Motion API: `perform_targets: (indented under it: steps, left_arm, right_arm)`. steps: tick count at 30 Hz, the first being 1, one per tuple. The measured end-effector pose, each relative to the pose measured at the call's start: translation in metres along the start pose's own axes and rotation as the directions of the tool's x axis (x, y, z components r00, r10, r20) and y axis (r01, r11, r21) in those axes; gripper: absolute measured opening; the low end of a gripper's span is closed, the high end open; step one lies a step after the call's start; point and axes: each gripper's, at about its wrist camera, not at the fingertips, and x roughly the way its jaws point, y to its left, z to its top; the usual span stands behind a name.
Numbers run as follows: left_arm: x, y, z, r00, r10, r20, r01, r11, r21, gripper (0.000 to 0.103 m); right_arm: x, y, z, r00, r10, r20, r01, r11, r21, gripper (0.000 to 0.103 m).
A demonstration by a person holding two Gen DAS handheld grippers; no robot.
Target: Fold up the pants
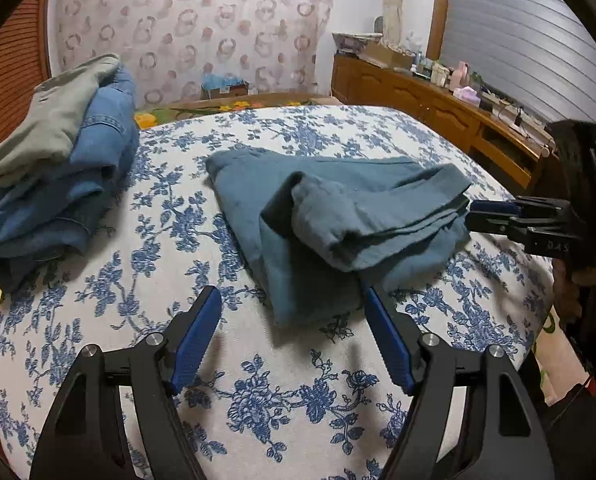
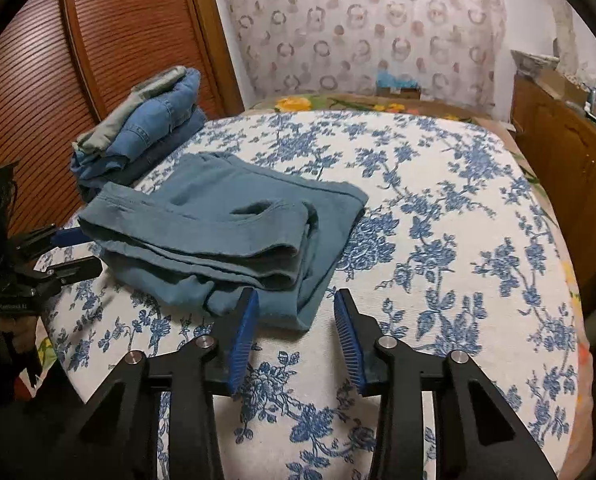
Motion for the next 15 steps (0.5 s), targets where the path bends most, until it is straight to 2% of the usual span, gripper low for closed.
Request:
perform_targets:
  steps: [2, 5, 6, 11, 12, 14, 15]
  left_arm:
    - [0.006, -0.001, 0.0, 1.0, 0.008, -0.019, -0.008, 1.0, 0.008, 0.064]
    - [0.014, -0.002, 0.001, 0.999, 0.02, -0.04, -0.02, 1.0, 0.014, 0.058]
    - [0.016, -0.001, 0.001, 0.998, 0.029, -0.048, -0.029, 1.0, 0.011, 0.058]
    - [0.02, 0.003, 0.001, 0.998, 0.036, -0.057, -0.036, 0.999, 0.003, 0.058]
    - [0.02, 0.003, 0.001, 0.998, 0.036, -0.057, -0.036, 0.999, 0.003, 0.058]
    - [0.021, 0.004, 0.001, 0.998, 0.036, -0.057, -0.036, 0.999, 0.002, 0.058]
    - [0.021, 0.005, 0.001, 0.998, 0.034, -0.058, -0.034, 0.999, 0.001, 0.058]
  right_arm:
    - [0.006, 0.0, 0.002, 1.0, 0.015, -0.014, -0.015, 1.0, -0.004, 0.037]
    - [0.012, 0.0, 0.003, 0.999, 0.034, -0.034, -0.034, 0.999, -0.003, 0.03]
    - [0.013, -0.001, 0.004, 0.999, 0.038, -0.035, -0.038, 0.999, -0.003, 0.029]
    - [0.01, -0.003, 0.003, 0.997, 0.062, -0.039, -0.063, 0.998, -0.022, 0.007]
    - [0.008, -0.003, 0.002, 0.998, 0.051, -0.031, -0.052, 0.998, -0.031, 0.005]
    - [0.0, -0.006, 0.003, 1.0, -0.019, 0.023, 0.02, 1.0, -0.023, 0.005]
    - [-0.004, -0.01, 0.004, 0.999, -0.022, 0.035, 0.023, 1.0, -0.006, 0.005]
